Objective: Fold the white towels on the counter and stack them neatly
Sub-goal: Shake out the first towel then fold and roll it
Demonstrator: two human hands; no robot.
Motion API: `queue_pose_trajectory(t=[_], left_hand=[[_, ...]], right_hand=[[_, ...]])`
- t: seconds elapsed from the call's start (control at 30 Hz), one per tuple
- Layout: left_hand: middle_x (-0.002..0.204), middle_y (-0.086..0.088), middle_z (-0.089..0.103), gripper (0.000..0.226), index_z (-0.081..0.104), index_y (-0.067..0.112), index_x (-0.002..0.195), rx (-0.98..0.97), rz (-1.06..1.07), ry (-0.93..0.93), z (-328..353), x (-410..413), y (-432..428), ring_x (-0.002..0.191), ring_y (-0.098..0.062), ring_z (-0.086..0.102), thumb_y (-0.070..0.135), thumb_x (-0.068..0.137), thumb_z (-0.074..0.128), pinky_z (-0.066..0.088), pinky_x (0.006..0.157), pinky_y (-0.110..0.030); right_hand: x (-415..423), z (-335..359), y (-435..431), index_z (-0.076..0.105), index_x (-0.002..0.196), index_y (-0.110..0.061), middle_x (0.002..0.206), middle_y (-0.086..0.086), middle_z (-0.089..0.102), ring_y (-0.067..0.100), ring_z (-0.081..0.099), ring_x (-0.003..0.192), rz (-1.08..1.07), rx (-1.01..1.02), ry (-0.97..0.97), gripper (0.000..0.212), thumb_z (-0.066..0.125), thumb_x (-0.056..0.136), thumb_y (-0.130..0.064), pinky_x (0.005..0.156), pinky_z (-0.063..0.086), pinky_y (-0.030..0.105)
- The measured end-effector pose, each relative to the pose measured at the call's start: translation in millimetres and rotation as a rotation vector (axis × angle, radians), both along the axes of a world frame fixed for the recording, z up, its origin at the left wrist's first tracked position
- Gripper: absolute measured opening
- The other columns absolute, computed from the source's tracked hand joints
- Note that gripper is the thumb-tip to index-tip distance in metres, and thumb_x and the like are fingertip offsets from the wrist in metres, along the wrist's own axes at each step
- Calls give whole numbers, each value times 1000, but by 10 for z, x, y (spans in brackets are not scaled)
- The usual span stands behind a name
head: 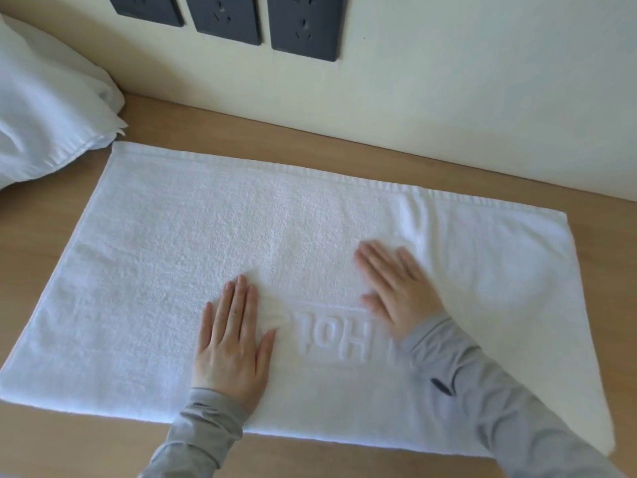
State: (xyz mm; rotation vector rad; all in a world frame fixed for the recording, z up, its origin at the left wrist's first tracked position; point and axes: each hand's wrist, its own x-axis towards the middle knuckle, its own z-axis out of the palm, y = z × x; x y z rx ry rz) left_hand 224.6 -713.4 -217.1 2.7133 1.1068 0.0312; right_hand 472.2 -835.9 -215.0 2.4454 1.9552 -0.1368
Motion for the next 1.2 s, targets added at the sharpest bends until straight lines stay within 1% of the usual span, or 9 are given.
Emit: queue_pose_trajectory(t=[0.1, 0.27, 0.4, 0.53, 0.67, 0.8, 0.87, 1.07, 1.2], left_hand=[[154, -12, 25, 64, 26, 3, 146, 2, 2, 10, 0, 7, -4, 142, -24, 23, 42, 95, 20, 13, 117, -44], [154, -11, 24, 65, 24, 4, 147, 9, 9, 14, 4, 15, -11, 142, -23, 22, 45, 96, 14, 12, 117, -43], [155, -10, 23, 65, 24, 5, 147, 16, 13, 7, -12, 13, -10, 143, -23, 22, 43, 95, 20, 14, 117, -44], [154, -10, 24, 65, 24, 5, 147, 12, 13, 6, -16, 16, -10, 143, -23, 22, 43, 94, 21, 14, 116, -45], [155, -10, 23, 65, 23, 6, 147, 1, 14, -1, -13, 20, -12, 143, -23, 20, 43, 94, 20, 14, 117, -45], [154, -12, 25, 67, 25, 4, 146, -8, -2, -4, -10, 11, -1, 143, -25, 21, 46, 96, 13, 16, 116, -46], [154, -13, 24, 68, 24, 3, 146, -7, -11, -6, -14, -1, -2, 143, -26, 21, 46, 96, 12, 15, 116, -46], [155, -12, 21, 67, 22, 3, 147, -11, -21, -10, -32, -16, -12, 143, -25, 17, 43, 94, 19, 12, 117, -46], [156, -11, 18, 67, 21, 4, 148, -7, -18, 3, -29, -16, -17, 144, -24, 14, 43, 94, 18, 11, 118, -46]], right_hand=[[384, 17, -91, 18, 147, -16, 155, -2, 15, 18, 15, 144, -197, -7, 35, 57, 18, 95, -39, 117, 15, 47], [923, -25, -310, 11, 150, -22, 158, -6, 6, 8, 1, 145, -471, -3, 74, 62, 7, 93, -45, 118, 2, 43], [1091, -52, -346, 8, 150, -22, 159, -4, 4, 12, 1, 146, -677, -19, 77, 54, 16, 99, -38, 118, 3, 45], [820, 36, -173, 6, 150, -15, 159, 4, 1, 20, -1, 147, -825, 29, 137, 56, 23, 100, -33, 118, -2, 47], [-112, 208, 22, 16, 148, -6, 156, 12, 13, 27, 8, 145, -549, 154, 147, 58, 25, 96, -32, 117, 4, 49], [-1152, 135, 43, 33, 143, -6, 152, 10, 30, 27, 25, 141, -208, 114, 137, 57, 30, 92, -32, 111, 27, 55], [-1420, 52, -60, 36, 143, -8, 152, 8, 31, 24, 24, 142, -119, 63, 115, 55, 32, 95, -35, 109, 32, 53], [-1227, -4, -408, 34, 144, -12, 153, 3, 30, 20, 23, 143, -121, -12, 50, 56, 33, 94, -38, 111, 23, 48], [-815, 17, -743, 34, 143, -10, 153, 3, 27, 22, 26, 141, -253, -33, 6, 57, 28, 94, -38, 111, 21, 48]])
